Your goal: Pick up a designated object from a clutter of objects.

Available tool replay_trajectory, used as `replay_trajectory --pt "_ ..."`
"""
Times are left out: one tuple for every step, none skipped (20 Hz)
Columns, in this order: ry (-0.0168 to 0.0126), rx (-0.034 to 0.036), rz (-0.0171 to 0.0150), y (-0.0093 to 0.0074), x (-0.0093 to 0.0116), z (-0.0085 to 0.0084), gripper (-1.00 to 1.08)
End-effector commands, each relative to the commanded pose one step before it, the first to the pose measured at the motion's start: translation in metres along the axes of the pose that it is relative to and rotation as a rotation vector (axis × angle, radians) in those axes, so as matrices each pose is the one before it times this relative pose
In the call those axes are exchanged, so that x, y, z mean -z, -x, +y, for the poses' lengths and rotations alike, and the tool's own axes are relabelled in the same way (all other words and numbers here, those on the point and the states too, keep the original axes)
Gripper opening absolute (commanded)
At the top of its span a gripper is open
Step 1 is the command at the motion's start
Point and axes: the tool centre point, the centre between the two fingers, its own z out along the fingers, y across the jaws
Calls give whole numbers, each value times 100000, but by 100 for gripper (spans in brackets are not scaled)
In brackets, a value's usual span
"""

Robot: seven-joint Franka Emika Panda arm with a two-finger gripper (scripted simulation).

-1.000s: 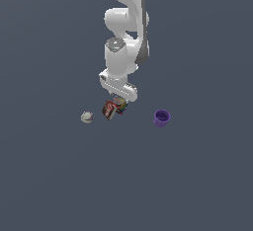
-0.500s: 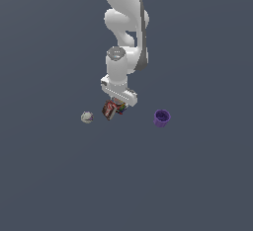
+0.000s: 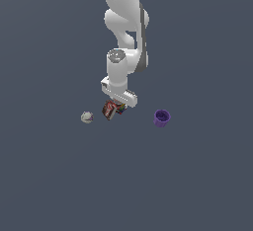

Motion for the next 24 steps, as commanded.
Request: replay_trajectory --pt "-5 -34 30 -31 -17 7 -100" --pt "0 0 0 0 0 0 -100" --pt "0 0 0 0 0 0 -100" --pt "0 0 0 0 0 0 -100" --pt "0 0 0 0 0 0 -100" --pt "0 0 0 0 0 0 -100" --pt "0 0 0 0 0 0 -100" --pt "0 0 0 24 21 1 -100" --pt "0 0 0 -4 19 5 -100" --pt "0 0 0 -13 56 16 -100" --pt "0 0 0 -21 94 27 -100" --pt "0 0 0 -30 131 38 -100" --pt "0 0 0 -39 169 50 -100" --pt "0 0 0 -47 207 61 -100" --pt "0 0 0 -56 245 72 -100" --pt "0 0 0 -65 284 83 -100" --pt "-33 41 -45 -70 314 83 -100" --pt "0 0 0 -83 364 106 -100" --pt "0 0 0 -92 403 117 -100" --pt "0 0 0 -101 441 128 -100" --pt "0 0 0 -110 479 139 -100" --pt "0 0 0 -119 517 150 -100" --pt "0 0 0 -128 555 160 -100" --pt "-61 -17 -28 -142 592 183 -100"
